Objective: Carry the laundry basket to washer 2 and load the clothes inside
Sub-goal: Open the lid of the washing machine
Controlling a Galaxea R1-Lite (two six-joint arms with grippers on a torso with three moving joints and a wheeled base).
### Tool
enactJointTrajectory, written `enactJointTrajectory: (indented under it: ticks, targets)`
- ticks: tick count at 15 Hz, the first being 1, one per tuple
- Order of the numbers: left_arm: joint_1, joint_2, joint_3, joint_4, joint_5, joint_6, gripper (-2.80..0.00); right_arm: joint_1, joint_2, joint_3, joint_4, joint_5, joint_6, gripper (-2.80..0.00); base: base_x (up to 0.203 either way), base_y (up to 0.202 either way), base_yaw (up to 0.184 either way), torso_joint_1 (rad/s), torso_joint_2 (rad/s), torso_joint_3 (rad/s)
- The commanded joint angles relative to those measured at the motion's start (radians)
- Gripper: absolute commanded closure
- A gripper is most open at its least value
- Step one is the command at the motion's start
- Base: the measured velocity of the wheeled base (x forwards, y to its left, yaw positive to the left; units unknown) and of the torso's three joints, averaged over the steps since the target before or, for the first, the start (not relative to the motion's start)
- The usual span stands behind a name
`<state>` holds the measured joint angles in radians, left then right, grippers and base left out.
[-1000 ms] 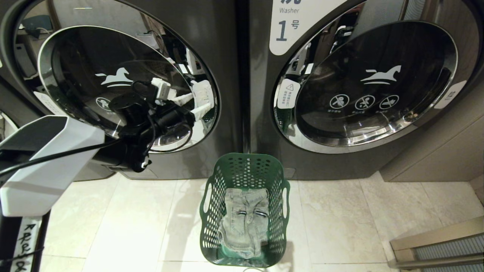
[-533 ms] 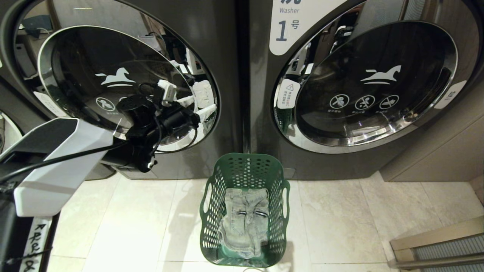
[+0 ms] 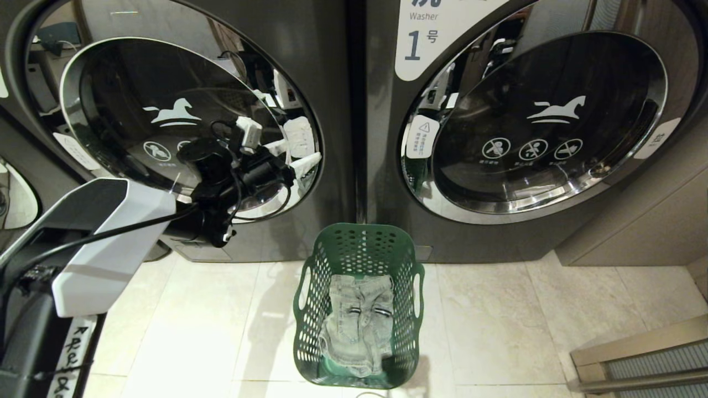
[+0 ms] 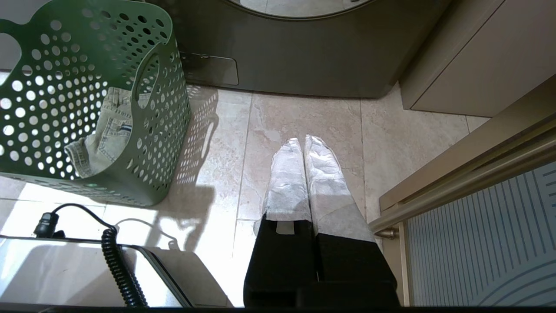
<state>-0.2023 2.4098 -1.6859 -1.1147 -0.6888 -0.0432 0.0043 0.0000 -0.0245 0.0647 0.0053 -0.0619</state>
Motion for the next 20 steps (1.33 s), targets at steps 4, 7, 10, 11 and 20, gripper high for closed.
enactJointTrajectory:
  ticks: [4,7,10,11,20]
  targets:
    - [0.000,0.040,-0.074,-0.004,-0.060,-0.079,-2.80,-0.001,0.000,0.000,0.000,0.001,-0.001,0.00,0.000,0.000,0.000,0.000,0.00,0.000]
    - [0.006,0.045,-0.078,-0.005,-0.070,-0.078,-2.80,0.000,0.000,0.000,0.001,0.000,-0.001,0.00,0.000,0.000,0.000,0.000,0.00,0.000]
    - [0.009,0.043,-0.083,-0.007,-0.098,-0.079,-2.80,-0.001,0.000,0.000,0.000,0.001,0.000,0.00,0.000,0.000,0.000,0.000,0.00,0.000]
    - [0.009,0.043,-0.084,-0.010,-0.133,-0.079,-2.80,0.000,0.000,0.000,0.000,0.001,-0.001,0.00,0.000,0.000,0.000,0.000,0.00,0.000]
    - [-0.031,0.049,-0.098,-0.041,-0.230,-0.084,-2.80,0.000,0.001,0.000,0.000,0.001,-0.001,0.00,0.000,0.000,0.000,0.000,0.00,0.000]
